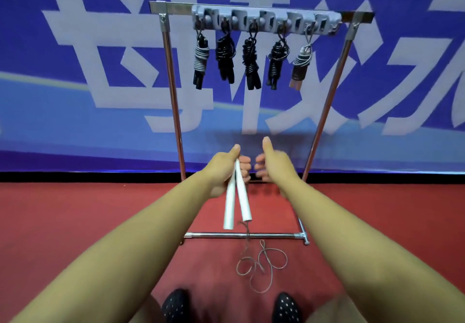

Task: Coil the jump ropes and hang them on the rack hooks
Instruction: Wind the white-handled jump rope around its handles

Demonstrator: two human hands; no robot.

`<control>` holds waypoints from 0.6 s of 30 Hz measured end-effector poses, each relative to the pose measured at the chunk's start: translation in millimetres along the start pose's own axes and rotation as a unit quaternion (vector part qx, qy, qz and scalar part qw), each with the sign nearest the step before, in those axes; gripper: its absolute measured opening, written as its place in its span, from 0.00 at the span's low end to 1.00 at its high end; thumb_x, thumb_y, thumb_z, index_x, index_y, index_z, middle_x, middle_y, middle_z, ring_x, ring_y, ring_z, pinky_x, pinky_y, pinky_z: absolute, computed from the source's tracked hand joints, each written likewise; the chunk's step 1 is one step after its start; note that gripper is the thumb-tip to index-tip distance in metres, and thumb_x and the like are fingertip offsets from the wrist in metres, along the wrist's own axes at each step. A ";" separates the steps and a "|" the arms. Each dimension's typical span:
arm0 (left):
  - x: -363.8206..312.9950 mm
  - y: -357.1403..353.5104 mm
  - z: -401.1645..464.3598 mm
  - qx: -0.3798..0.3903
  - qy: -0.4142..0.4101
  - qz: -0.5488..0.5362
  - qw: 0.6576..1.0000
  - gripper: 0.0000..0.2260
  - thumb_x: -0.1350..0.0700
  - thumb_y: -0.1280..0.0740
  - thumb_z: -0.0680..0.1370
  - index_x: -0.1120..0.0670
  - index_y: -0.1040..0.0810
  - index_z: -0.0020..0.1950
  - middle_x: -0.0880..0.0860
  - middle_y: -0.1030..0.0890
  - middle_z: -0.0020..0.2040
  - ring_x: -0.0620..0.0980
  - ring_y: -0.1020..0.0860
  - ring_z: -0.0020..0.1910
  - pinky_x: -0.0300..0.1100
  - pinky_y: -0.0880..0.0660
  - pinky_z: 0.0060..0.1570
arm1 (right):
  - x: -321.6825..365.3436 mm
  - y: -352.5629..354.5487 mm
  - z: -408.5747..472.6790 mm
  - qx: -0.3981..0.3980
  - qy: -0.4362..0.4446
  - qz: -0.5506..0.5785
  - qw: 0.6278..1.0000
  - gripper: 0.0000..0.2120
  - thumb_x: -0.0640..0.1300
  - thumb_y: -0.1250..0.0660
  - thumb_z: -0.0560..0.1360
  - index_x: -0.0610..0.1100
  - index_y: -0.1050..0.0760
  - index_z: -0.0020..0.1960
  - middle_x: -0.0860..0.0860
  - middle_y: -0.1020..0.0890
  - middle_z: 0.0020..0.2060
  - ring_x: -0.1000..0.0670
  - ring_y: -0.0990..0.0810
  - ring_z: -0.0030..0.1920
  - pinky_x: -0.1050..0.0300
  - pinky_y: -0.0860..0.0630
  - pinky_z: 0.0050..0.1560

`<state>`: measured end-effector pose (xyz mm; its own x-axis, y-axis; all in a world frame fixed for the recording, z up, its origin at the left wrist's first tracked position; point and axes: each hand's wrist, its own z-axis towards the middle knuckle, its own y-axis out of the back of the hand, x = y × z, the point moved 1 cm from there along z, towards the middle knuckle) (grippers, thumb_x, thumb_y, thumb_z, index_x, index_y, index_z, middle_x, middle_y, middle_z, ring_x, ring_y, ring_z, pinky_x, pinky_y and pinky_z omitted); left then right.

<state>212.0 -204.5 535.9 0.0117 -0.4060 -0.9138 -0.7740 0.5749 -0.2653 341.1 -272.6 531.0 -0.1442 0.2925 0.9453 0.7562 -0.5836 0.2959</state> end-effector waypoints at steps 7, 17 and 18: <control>68.7 17.3 -1.6 -0.088 0.184 -0.144 0.968 0.17 0.50 0.44 0.87 0.62 0.24 0.53 0.54 0.21 0.26 0.45 0.24 0.20 0.38 0.25 0.20 | -72.7 -33.2 -74.7 0.322 -0.224 0.159 0.906 0.48 0.77 0.45 0.72 0.35 0.25 0.67 0.38 0.15 0.58 0.39 0.16 0.59 0.45 0.19 0.58; 86.0 24.6 1.2 -0.045 0.133 -0.169 0.976 0.16 0.52 0.41 0.86 0.63 0.22 0.50 0.55 0.18 0.36 0.52 0.20 0.38 0.48 0.21 0.47 | -85.0 -33.9 -94.2 0.307 -0.223 0.218 0.899 0.22 0.50 0.37 0.84 0.31 0.27 0.67 0.35 0.16 0.55 0.38 0.14 0.48 0.39 0.16 0.50; 85.1 24.7 1.4 -0.036 0.128 -0.170 0.976 0.15 0.54 0.42 0.87 0.63 0.22 0.51 0.56 0.16 0.39 0.53 0.18 0.42 0.49 0.22 0.51 | -86.2 -32.4 -94.3 0.312 -0.224 0.217 0.897 0.22 0.49 0.37 0.84 0.31 0.28 0.68 0.35 0.16 0.54 0.39 0.14 0.47 0.39 0.15 0.49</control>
<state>194.8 -223.8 451.1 0.1236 -0.7347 -0.6671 -0.7958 0.3282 -0.5089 268.8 -350.4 452.9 0.4159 0.4963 0.7621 0.9094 -0.2193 -0.3535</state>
